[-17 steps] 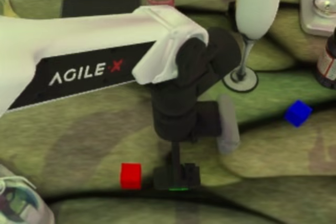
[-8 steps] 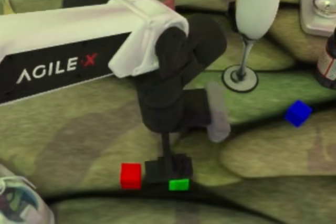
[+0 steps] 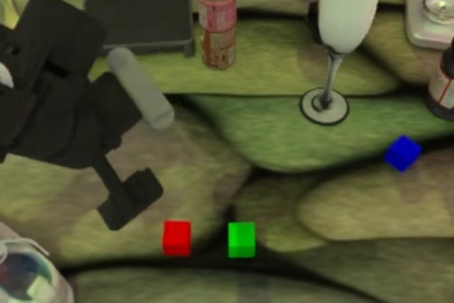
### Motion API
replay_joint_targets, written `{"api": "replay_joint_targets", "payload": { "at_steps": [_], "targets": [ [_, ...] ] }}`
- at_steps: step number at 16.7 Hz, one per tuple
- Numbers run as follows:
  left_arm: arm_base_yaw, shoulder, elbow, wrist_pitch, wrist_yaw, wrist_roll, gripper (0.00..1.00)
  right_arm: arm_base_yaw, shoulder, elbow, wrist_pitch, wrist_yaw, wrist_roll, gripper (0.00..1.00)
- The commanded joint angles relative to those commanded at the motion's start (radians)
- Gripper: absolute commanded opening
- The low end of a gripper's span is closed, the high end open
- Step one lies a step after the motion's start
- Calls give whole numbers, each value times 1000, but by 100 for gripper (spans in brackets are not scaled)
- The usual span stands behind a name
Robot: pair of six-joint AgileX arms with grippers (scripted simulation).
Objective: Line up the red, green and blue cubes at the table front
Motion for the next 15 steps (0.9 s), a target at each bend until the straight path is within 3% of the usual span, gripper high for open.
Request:
{"api": "replay_joint_targets", "payload": {
  "at_steps": [8,15],
  "targets": [
    [354,-825,-658,439,-9,-294,100,86,851,594,-451,2,-200,100],
    [524,-1223,-940,727,-3,-460,100,136,1287,950,-686,3,-313,100]
  ]
}}
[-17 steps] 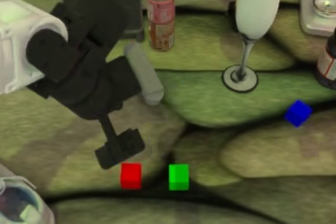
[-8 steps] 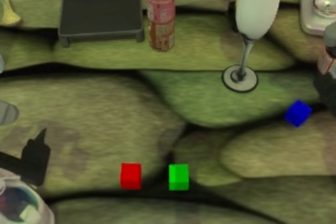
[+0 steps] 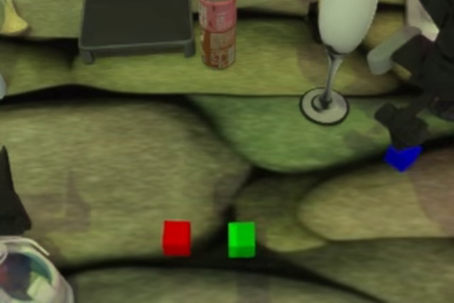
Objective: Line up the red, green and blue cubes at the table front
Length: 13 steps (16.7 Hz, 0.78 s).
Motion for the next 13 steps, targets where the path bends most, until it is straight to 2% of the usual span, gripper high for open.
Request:
{"api": "replay_joint_targets", "payload": {
  "at_steps": [8,13],
  "targets": [
    [18,-52,-26,39,2,-21,100,1,47,41,-23,0,-14,100],
    [18,-52,-26,39,2,-21,100,6,104,-50,128,0,-13,100]
  ]
}}
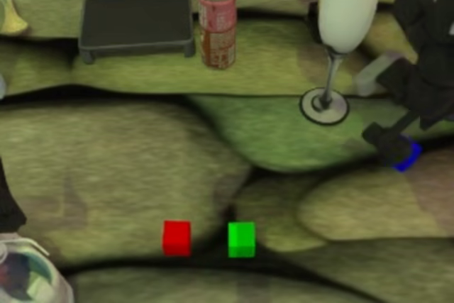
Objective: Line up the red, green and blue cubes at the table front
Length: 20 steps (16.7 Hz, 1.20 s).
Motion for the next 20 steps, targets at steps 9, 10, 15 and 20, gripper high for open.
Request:
{"api": "replay_joint_targets", "payload": {
  "at_steps": [9,10,15,20],
  "targets": [
    [0,0,0,0,0,0,100,2,52,-76,124,0,2,92],
    [0,0,0,0,0,0,100,2,52,-76,124,0,2,85],
    [0,0,0,0,0,0,100,2,52,-76,124,0,2,47],
    [0,0,0,0,0,0,100,2,52,-76,124,0,2,10]
  ]
}}
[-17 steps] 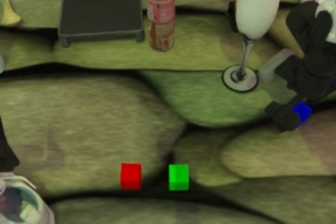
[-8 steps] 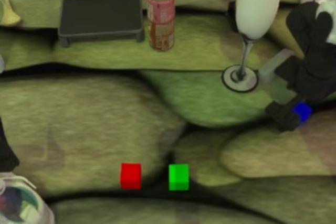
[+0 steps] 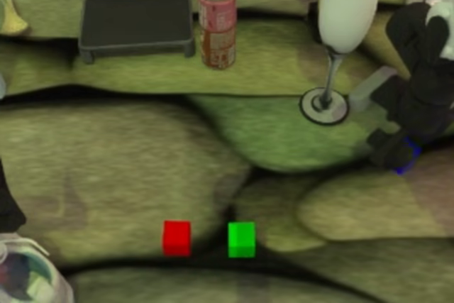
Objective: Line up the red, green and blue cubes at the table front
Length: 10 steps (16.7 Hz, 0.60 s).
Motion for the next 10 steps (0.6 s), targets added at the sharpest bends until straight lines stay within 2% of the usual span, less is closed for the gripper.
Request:
{"api": "replay_joint_targets", "payload": {
  "at_steps": [1,2,9,10],
  "targets": [
    [0,0,0,0,0,0,100,0,0,0,0,0,0,2],
    [0,0,0,0,0,0,100,0,0,0,0,0,0,0],
    [0,0,0,0,0,0,100,0,0,0,0,0,0,0],
    [0,0,0,0,0,0,100,-1,-24,5,-13,-9,8,0]
  ]
}}
